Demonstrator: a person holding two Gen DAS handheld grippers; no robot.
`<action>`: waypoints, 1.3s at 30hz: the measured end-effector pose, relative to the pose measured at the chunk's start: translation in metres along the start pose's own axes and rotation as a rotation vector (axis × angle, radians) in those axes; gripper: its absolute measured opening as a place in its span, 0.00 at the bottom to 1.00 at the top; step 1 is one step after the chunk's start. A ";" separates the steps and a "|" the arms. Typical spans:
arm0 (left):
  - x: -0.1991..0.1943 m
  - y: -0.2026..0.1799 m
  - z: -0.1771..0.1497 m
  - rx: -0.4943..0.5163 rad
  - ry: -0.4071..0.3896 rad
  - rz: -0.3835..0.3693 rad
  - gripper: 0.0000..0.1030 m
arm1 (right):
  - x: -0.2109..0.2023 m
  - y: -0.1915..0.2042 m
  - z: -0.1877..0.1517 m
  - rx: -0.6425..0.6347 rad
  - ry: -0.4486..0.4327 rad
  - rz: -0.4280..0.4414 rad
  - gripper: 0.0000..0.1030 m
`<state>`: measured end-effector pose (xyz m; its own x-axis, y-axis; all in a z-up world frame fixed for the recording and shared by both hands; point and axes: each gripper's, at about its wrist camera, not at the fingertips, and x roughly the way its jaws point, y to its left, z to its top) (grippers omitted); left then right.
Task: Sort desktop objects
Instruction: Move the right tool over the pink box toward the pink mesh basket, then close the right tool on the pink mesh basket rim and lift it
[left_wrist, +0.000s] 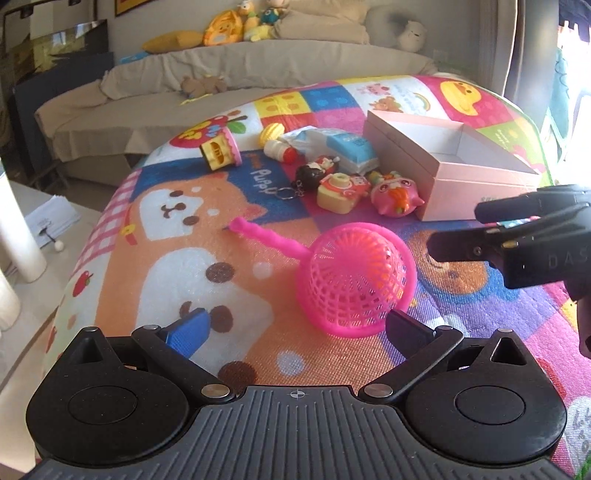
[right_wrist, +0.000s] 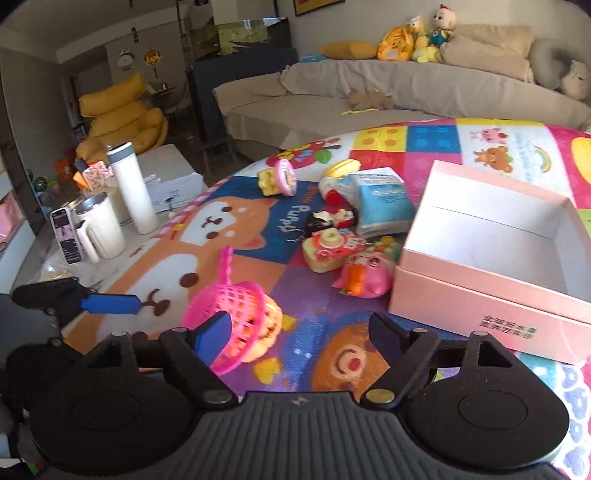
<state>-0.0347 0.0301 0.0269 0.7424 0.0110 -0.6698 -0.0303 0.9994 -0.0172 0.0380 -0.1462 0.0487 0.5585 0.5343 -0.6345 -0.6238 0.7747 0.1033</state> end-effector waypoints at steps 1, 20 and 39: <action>0.000 -0.002 0.002 0.005 -0.005 -0.006 1.00 | -0.002 -0.004 -0.004 -0.004 -0.007 -0.033 0.82; 0.028 -0.031 0.017 0.001 0.013 -0.011 0.86 | 0.004 -0.044 -0.048 0.052 0.031 -0.227 1.00; -0.025 0.063 0.001 -0.196 -0.004 0.135 0.97 | 0.056 0.056 0.003 -0.197 0.028 0.082 0.59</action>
<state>-0.0545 0.0924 0.0431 0.7253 0.1443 -0.6731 -0.2581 0.9635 -0.0716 0.0357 -0.0718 0.0212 0.4877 0.5812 -0.6514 -0.7630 0.6464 0.0055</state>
